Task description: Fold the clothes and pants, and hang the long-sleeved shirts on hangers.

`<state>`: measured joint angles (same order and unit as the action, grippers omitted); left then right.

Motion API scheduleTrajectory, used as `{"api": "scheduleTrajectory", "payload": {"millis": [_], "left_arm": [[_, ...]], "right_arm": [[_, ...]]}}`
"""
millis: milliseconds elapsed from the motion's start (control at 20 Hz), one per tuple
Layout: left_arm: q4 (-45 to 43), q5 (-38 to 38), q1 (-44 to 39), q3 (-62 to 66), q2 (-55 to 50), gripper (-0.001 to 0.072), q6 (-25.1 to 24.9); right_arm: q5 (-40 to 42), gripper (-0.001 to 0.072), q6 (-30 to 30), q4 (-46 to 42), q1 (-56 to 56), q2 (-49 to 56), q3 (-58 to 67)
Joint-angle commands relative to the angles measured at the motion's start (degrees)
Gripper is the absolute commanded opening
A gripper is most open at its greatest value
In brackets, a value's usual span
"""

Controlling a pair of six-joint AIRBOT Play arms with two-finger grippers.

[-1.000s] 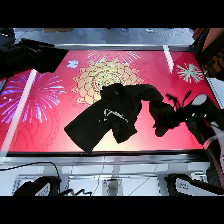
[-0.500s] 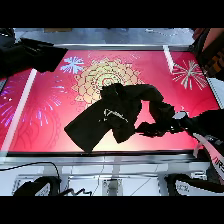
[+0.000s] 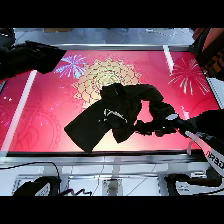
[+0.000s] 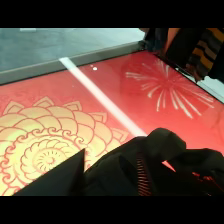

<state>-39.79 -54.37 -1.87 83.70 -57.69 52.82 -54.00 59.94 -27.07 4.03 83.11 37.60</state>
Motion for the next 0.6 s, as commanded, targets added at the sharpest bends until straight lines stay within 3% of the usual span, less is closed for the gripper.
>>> {"api": "scheduleTrajectory", "payload": {"millis": [0,50,150,350,550], "left_arm": [[-6.05,-1.95,0.79,-0.02,-0.72,0.0266,1.66],[-8.48,-3.96,1.77,-0.02,-0.74,0.0199,3.28],[-13.66,-11.65,4.68,-0.2,-0.72,0.0031,5.73],[-16.96,-28.55,12.81,-7.02,0.04,0.0028,8.66],[-13.55,-25.92,17.88,-28.68,7.63,0.0029,11.93]], "right_arm": [[0.57,0.0115,-6.93,1.79,0.17,0.22,0.63],[0.44,0.007,-7.69,1.79,0.17,0.09,0.85],[0.39,0.0046,-11.54,1.77,0.17,-1.46,0.96],[1.11,0.0044,-13.64,1.77,0.17,-6.8,1.01],[0.96,0.0038,-13.55,1.92,0.17,-9.55,1.03]]}}
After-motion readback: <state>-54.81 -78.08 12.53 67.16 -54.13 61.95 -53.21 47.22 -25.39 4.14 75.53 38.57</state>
